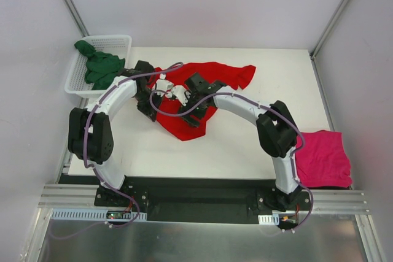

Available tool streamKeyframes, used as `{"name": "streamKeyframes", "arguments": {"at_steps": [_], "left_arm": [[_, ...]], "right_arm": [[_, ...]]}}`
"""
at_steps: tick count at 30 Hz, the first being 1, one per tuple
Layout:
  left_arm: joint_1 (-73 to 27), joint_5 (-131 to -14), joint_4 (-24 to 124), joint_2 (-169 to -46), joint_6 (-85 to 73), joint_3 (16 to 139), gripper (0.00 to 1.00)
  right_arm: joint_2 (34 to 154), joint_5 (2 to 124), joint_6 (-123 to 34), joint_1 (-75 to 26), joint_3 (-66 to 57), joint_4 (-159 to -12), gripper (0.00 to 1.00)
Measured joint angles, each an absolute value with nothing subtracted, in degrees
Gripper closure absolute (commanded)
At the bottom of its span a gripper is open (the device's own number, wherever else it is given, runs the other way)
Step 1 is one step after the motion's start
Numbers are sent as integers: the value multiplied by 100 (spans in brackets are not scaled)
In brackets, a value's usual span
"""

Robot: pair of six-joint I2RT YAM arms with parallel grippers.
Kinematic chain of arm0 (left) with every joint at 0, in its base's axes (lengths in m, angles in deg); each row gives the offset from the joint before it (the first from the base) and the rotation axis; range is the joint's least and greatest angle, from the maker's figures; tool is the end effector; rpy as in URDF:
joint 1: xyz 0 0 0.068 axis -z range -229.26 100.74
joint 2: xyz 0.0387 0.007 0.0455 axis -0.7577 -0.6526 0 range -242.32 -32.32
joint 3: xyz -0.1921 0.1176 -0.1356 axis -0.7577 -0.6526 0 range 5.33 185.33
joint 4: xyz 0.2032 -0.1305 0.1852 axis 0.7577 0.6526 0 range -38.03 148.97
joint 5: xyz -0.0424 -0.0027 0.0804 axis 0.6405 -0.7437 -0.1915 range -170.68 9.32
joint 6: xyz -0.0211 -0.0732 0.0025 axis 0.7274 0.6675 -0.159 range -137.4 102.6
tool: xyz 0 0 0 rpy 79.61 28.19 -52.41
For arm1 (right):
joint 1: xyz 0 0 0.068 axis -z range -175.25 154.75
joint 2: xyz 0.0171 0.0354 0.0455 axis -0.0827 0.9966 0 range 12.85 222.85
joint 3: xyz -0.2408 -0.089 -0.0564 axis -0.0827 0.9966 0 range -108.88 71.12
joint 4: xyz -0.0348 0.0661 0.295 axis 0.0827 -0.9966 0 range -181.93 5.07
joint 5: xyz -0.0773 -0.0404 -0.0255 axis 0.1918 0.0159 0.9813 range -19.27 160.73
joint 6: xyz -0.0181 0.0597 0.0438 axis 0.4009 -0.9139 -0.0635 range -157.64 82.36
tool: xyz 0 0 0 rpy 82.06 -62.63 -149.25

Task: Fold and stack the t-shirts
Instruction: Flatten out the tshirt

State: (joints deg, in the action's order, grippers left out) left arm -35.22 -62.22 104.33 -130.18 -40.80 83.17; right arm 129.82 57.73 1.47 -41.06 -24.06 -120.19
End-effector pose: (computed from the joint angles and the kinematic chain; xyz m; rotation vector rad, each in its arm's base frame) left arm 0.3725 -0.1143 0.1929 0.9590 2.6117 -0.4153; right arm 0.3391 0.3696 0.1727 -1.7923 1.8314 0.3354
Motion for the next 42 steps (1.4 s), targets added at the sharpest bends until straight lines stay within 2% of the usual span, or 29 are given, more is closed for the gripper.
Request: {"name": "streamKeyframes", "arguments": {"at_steps": [2,3,4,5,6,7,8,17,22,28,33,41,42], "left_arm": [[-3522,-6226,10431,-12996,-4071,8317,100],[-3535,-6233,10427,-12985,-4056,8317,100],[-3548,-6228,10416,-12979,-4067,8317,100],[-3548,-6224,10416,-12970,-4071,8317,100],[-3537,-6206,10418,-12963,-4078,8317,100],[-3535,-6185,10418,-12957,-4080,8317,100],[-3533,-6165,10418,-12948,-4080,8317,100],[-3533,-6132,10420,-12891,-4087,8315,100],[-3533,-6123,10418,-12740,-4120,8215,100],[-3533,-6206,10422,-12660,-4406,7874,100],[-3535,-6493,10792,-12369,-4968,7292,100],[-3942,-6937,12234,-10968,-6388,7054,100],[-4049,-7006,12344,-10824,-6565,7056,100]], "right_arm": [[13032,5918,145,-4151,-2406,-11943,59],[13067,6034,163,-4171,-2406,-11919,70],[13098,6154,171,-4184,-2397,-11895,77],[13135,6298,167,-4199,-2384,-11853,76],[13161,6410,182,-4208,-2364,-11818,71],[13183,6506,195,-4213,-2338,-11805,75],[13188,6597,217,-4213,-2298,-11809,99],[12949,6661,357,-4151,-1874,-12188,99],[11885,5627,442,-4038,-1938,-13304,99],[10993,4254,558,-4278,-2690,-14413,99],[11113,3581,735,-4634,-2661,-15003,99],[11426,3153,956,-5369,-2666,-15318,99],[11459,3105,965,-5434,-2698,-15337,96]]}}
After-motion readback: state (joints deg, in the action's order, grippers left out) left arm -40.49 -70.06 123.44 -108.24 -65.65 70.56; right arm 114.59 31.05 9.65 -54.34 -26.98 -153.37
